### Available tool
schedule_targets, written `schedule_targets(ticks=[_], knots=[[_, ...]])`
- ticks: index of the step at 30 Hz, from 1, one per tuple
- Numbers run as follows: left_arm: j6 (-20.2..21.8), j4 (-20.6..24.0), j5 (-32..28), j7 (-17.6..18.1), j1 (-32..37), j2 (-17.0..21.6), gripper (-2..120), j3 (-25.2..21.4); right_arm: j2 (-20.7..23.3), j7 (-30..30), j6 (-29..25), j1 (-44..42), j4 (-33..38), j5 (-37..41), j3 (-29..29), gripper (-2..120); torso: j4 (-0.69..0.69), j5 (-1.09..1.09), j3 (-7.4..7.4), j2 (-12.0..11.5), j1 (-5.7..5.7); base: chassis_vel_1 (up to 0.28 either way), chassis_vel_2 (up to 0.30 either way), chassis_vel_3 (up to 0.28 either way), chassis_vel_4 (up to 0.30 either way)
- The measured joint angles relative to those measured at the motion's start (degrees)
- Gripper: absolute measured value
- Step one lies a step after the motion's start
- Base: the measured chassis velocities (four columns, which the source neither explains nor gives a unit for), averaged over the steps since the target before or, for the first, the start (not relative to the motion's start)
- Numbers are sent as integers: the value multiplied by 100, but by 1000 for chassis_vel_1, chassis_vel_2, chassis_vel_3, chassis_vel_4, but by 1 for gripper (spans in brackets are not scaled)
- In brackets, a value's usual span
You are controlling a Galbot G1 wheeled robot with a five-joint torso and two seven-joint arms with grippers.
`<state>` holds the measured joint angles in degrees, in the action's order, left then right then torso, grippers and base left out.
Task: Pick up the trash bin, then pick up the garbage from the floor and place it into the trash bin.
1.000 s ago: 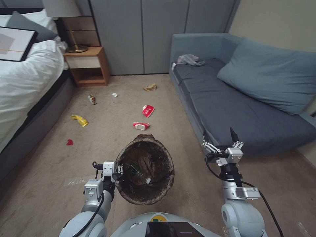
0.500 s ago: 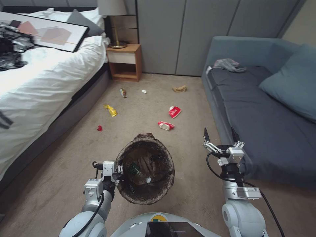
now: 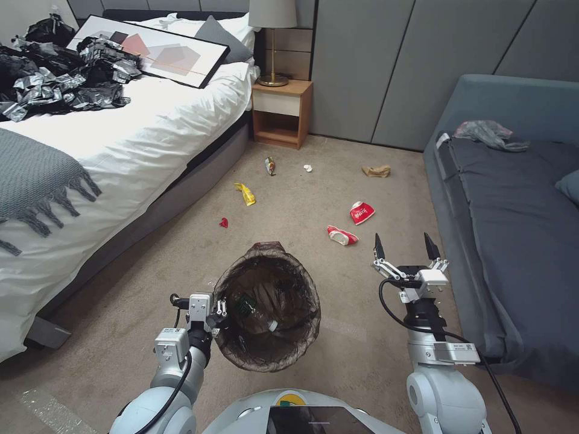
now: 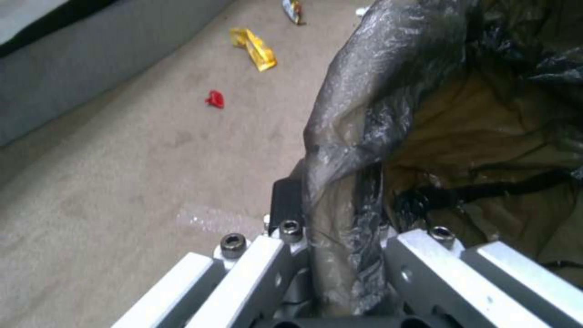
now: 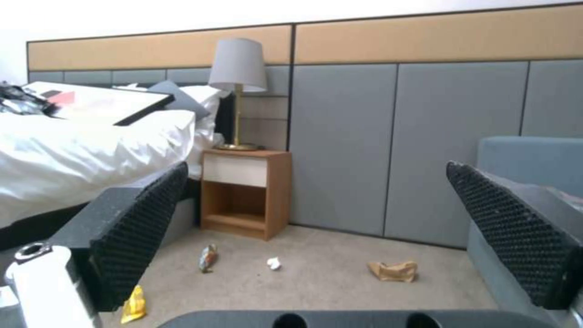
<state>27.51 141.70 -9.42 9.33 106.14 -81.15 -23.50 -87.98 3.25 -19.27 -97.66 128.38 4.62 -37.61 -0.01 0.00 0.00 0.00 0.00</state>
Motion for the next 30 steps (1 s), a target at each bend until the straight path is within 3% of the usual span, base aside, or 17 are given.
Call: schedule_targets(ticks=[30], knots=[[-49, -82, 47, 8, -59, -6, 0, 75, -56, 5, -6, 108, -89, 157, -116, 100, 1, 0, 0, 1, 0, -17, 14, 14, -14]])
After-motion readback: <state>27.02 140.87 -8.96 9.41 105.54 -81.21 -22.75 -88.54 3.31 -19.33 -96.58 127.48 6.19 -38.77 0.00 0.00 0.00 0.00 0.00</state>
